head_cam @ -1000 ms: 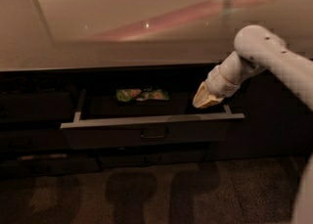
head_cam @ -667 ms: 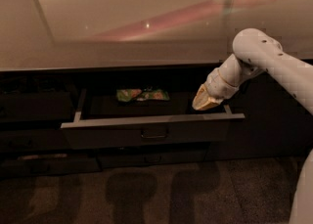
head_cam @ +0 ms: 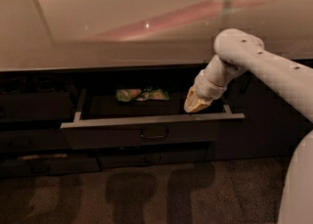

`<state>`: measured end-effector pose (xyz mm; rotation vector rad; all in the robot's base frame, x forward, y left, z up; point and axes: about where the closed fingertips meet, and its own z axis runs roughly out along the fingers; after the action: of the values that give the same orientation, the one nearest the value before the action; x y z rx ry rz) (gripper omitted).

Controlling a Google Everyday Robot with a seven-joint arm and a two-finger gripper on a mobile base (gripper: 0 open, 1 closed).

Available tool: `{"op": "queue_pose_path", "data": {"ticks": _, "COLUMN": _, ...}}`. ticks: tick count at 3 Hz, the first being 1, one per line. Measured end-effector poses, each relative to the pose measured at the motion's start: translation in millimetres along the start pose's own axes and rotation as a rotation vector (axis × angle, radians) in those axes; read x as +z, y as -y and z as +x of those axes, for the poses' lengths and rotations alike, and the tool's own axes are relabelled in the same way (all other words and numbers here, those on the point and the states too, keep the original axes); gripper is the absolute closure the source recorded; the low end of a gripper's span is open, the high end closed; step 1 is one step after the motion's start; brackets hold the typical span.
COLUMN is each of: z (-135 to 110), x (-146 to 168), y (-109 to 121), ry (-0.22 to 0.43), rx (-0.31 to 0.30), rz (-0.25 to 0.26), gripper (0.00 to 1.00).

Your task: Open top drawer

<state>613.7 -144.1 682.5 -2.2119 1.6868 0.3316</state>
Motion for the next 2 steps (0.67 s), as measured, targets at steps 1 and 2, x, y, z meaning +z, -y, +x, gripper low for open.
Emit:
{"op": "queue_pose_path", "data": {"ticks": 1, "z": -37.4, "x": 27.0, "y": -3.6, "ry": -0.067, "rx": -0.091, "rz": -0.059, "gripper": 1.0}}
{"op": "queue_pose_path", "data": {"ticks": 2, "z": -37.4, "x": 27.1, "y": -3.7, "ry": -0.067, "rx": -0.091, "rz": -0.059, "gripper": 1.0}}
